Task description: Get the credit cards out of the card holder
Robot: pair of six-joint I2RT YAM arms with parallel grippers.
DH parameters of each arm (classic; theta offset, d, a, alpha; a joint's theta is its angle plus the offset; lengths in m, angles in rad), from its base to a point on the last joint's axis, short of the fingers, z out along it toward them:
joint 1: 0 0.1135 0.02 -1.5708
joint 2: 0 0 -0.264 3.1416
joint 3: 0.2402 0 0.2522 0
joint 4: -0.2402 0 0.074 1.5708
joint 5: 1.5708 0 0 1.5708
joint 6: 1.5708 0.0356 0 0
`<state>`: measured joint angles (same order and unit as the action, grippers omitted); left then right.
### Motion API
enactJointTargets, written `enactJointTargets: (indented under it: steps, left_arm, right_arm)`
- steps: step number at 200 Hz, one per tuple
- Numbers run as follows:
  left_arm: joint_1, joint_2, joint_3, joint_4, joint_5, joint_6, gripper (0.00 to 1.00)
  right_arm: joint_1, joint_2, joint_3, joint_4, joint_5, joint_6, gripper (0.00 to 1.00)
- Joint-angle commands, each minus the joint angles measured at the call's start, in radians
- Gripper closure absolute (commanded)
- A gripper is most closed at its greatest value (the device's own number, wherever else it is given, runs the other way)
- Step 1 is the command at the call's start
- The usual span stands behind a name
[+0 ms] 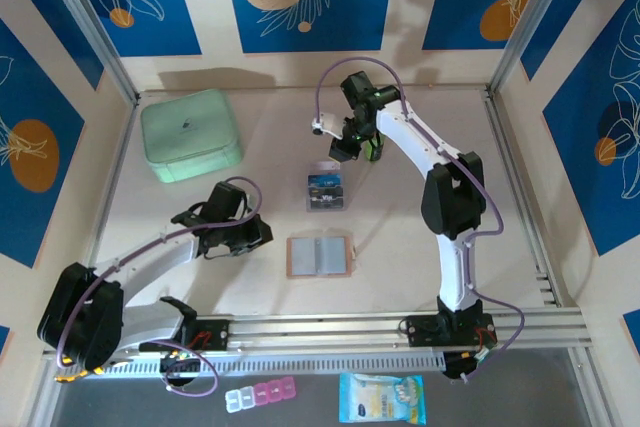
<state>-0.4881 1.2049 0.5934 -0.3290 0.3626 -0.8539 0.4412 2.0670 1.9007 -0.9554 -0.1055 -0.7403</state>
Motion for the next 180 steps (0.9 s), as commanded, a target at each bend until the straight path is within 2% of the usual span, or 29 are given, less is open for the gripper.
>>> enactJointTargets:
  steps: [1, 41, 68, 87, 130, 143, 180]
  left_arm:
    - [0.010, 0.013, 0.018, 0.028, 0.035, 0.011, 0.85]
    - [0.009, 0.052, 0.009, 0.106, 0.070, -0.006, 0.85]
    - [0.002, 0.088, 0.007, 0.140, 0.097, -0.014, 0.85]
    - [-0.017, 0.108, 0.009, 0.153, 0.103, -0.019, 0.85]
    - [-0.072, 0.153, 0.014, 0.174, 0.104, -0.026, 0.88]
    - [-0.087, 0.164, 0.010, 0.182, 0.101, -0.032, 0.89]
    - [-0.135, 0.174, 0.007, 0.164, 0.079, -0.034, 0.92]
  right_arm:
    - [0.018, -0.062, -0.059, 0.084, -0.017, 0.222, 0.80]
    - [0.071, -0.181, -0.260, 0.258, 0.064, 0.698, 0.85]
    - [0.123, -0.299, -0.438, 0.376, 0.081, 0.947, 0.85]
    - [0.161, -0.353, -0.504, 0.380, 0.092, 1.114, 0.88]
    - [0.265, -0.441, -0.615, 0.366, 0.124, 1.309, 0.97]
    - [0.277, -0.457, -0.643, 0.369, 0.098, 1.354, 1.00]
    - [0.314, -0.500, -0.743, 0.424, 0.027, 1.419, 1.00]
